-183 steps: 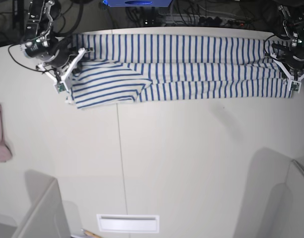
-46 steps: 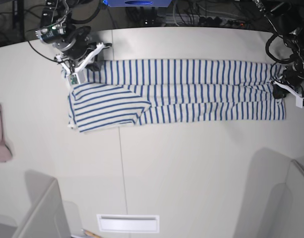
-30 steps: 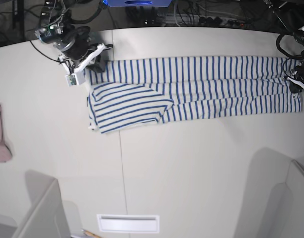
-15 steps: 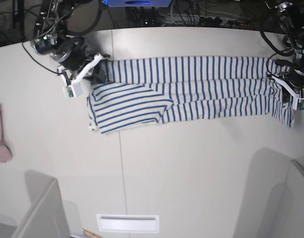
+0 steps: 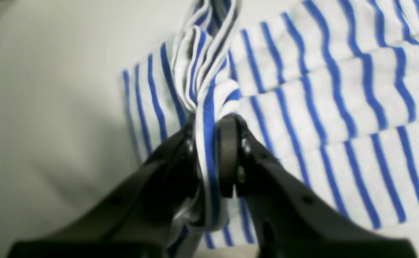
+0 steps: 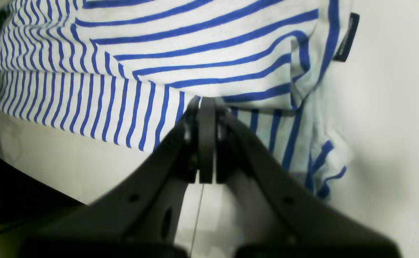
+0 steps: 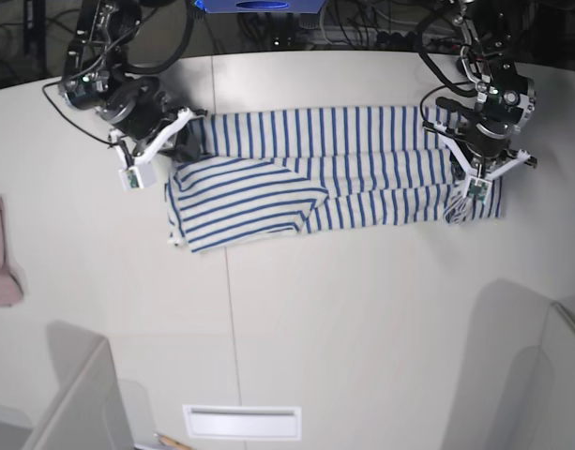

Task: Fold the T-shirt properly
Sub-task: 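Fold the strip end held by the left gripper toward the right gripper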

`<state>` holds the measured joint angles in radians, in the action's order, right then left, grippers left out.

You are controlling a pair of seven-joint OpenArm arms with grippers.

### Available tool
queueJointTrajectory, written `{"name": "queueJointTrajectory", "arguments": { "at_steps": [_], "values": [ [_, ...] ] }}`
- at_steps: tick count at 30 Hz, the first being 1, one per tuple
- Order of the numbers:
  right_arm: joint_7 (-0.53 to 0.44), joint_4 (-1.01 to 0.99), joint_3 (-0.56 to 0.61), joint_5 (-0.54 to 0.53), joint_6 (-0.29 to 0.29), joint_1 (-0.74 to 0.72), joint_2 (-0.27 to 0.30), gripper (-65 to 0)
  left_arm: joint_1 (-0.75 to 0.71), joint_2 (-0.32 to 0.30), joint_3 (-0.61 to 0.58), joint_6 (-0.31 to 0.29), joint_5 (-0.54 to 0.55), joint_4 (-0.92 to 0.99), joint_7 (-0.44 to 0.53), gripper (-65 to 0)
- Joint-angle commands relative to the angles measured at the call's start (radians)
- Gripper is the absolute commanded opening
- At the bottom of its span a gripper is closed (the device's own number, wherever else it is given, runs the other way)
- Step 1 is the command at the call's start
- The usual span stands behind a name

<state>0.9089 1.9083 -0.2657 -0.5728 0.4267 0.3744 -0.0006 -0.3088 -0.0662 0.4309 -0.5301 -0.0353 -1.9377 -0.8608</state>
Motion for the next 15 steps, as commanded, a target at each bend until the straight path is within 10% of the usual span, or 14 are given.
{"name": "queueJointTrajectory", "arguments": {
  "at_steps": [1,15],
  "values": [
    [-0.018,0.013,-0.002,-0.017,0.005,-0.007,0.003,-65.0,0.007,0.007,-0.025,0.005,0.001,-0.021,0.022,-65.0],
    [-0.018,-0.006,-0.002,-0.017,0.005,-0.018,0.004,-65.0,0.017,0.151,-0.214,0.008,-0.136,-0.021,0.022,-65.0]
  ]
}}
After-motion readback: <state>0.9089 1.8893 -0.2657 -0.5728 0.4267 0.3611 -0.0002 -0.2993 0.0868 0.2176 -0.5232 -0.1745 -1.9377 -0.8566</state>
